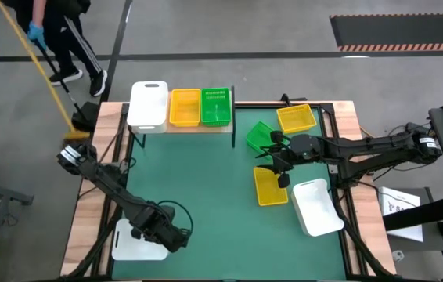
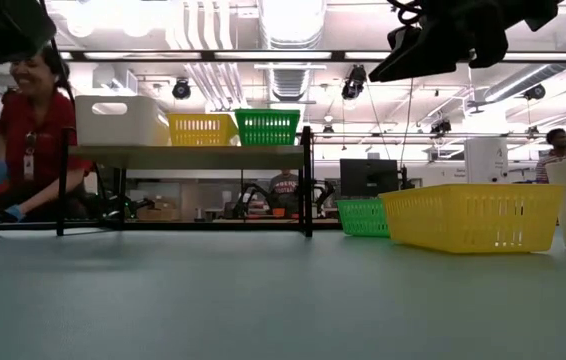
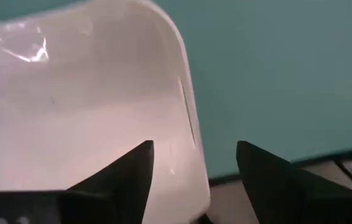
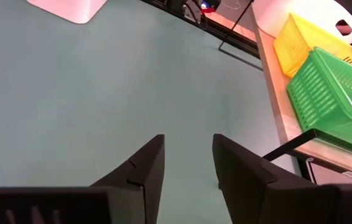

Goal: Stack baskets on shelf by color
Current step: Stack the left white bin on the white bin on the shelf

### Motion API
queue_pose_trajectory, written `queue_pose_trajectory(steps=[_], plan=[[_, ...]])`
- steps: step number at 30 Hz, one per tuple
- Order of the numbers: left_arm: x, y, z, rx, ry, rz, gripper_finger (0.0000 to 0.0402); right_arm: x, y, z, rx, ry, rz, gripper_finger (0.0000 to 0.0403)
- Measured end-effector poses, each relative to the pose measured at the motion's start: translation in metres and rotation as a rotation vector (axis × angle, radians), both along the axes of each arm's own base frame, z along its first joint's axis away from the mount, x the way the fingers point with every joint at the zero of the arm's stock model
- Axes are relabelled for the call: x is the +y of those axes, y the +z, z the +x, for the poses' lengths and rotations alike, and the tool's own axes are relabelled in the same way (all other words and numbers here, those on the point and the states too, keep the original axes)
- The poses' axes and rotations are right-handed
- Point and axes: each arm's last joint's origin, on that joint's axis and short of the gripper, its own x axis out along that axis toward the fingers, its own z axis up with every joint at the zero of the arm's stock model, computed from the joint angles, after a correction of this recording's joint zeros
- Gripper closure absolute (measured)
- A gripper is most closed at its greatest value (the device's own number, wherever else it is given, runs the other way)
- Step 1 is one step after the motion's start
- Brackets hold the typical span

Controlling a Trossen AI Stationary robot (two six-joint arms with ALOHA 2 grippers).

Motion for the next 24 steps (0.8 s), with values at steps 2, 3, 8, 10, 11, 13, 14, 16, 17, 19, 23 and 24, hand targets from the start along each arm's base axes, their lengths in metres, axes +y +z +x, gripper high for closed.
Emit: queue_pose_trajectory(steps=[2,3,8,10,11,13,14,16,17,19,23,24], plan=[[0.002,-0.005,-0.001,-0.001,0.006,0.016,0.0188,0.0,0.0,0.0,0.0,0.0,0.0,0.0273],[0.002,-0.008,-0.001,-0.007,0.007,0.013,0.0188,0.0,0.0,0.0,0.0,0.0,0.001,0.0272],[0.002,-0.017,0.001,-0.055,0.012,0.013,0.0192,0.0,0.0,0.0,0.0,-0.004,0.007,0.0273],[0.003,-0.02,-0.001,-0.053,0.006,0.028,0.0203,0.0,0.0,0.0,0.0,-0.004,0.007,0.0275],[0.004,-0.022,-0.002,-0.045,0.004,0.035,0.021,0.0,0.0,0.0,0.0,-0.003,0.007,0.0277],[0.005,-0.024,-0.003,-0.042,-0.005,0.041,0.0228,0.0,0.0,0.0,0.002,-0.004,0.008,0.028],[0.005,-0.024,-0.003,-0.042,-0.01,0.043,0.0239,0.0,-0.001,0.0,0.002,-0.004,0.009,0.0281],[0.005,-0.025,-0.003,-0.048,-0.027,0.044,0.0262,0.0,-0.001,0.0,0.004,-0.005,0.009,0.0282],[0.005,-0.025,-0.003,-0.053,-0.043,0.047,0.0276,0.0,-0.001,0.0,0.004,-0.004,0.009,0.0282],[0.004,-0.024,-0.002,-0.072,-0.092,0.049,0.0307,0.0,-0.001,0.0,0.004,-0.004,0.008,0.0281],[0.001,-0.018,0.002,-0.156,-0.261,0.051,0.0376,0.0,-0.001,0.0,0.003,-0.004,0.009,0.0282],[0.0,-0.017,0.003,-0.185,-0.312,0.049,0.0388,0.0,-0.001,0.0,0.002,-0.005,0.01,0.0283]])
